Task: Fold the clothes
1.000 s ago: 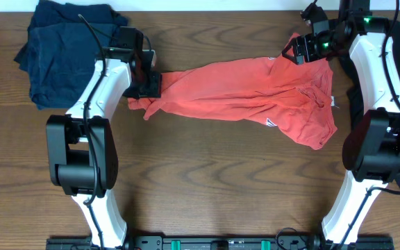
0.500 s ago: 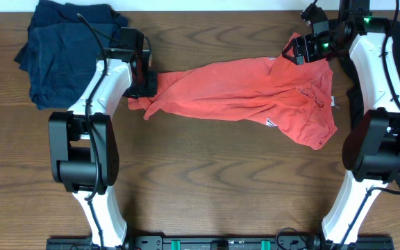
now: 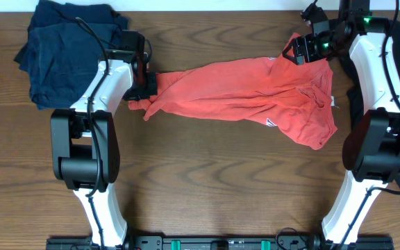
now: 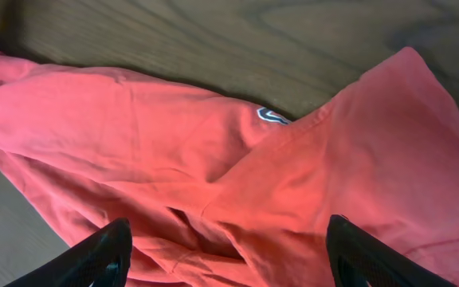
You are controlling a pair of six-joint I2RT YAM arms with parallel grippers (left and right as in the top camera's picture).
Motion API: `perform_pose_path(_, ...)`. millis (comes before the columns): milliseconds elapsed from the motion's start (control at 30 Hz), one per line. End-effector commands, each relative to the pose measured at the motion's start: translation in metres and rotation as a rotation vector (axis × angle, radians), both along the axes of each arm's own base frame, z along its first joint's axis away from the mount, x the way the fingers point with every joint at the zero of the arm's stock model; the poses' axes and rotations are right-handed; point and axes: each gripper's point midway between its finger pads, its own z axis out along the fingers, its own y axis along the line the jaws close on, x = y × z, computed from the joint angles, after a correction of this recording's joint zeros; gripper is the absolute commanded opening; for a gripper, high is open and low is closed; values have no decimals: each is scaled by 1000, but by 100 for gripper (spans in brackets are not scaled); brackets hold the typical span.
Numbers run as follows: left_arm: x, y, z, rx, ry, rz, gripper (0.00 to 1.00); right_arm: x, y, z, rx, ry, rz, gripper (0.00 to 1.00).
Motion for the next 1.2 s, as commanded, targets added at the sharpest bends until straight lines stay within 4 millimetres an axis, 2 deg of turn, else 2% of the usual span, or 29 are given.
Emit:
perform_pose_path(0, 1, 4, -2, 4, 5, 41, 6, 2, 0, 7, -19, -27, 15, 77)
perform_pose_path(100, 12, 3, 18, -9, -51, 71, 6, 2, 0, 7, -19, -27, 15, 77)
perform_pose_path(267, 39, 1, 74, -28, -205, 73, 6, 2, 0, 7, -19, -27, 15, 77)
perform_pose_path(367, 58, -1, 100, -40, -306, 72, 6, 2, 0, 7, -19, -27, 14, 77)
perform_pose_path(467, 68, -2, 106, -47, -355, 72, 6, 1, 0, 7, -19, -24, 15, 77)
perform_pose_path(667, 77, 1, 104, -29, -382, 76, 6, 0, 0, 6, -18, -20, 15, 77)
perform_pose_path(833, 78, 7, 90, 15, -358, 81, 6, 0, 0, 6, -18, -19, 15, 77)
perform_pose_path(1033, 73, 11, 59, 38, -291, 85, 6, 0, 0, 6, -18, -18, 14, 77)
perform_pose_path(1167, 66, 11, 28, 48, -217, 82, 7, -1, 0, 6, -19, -16, 15, 77)
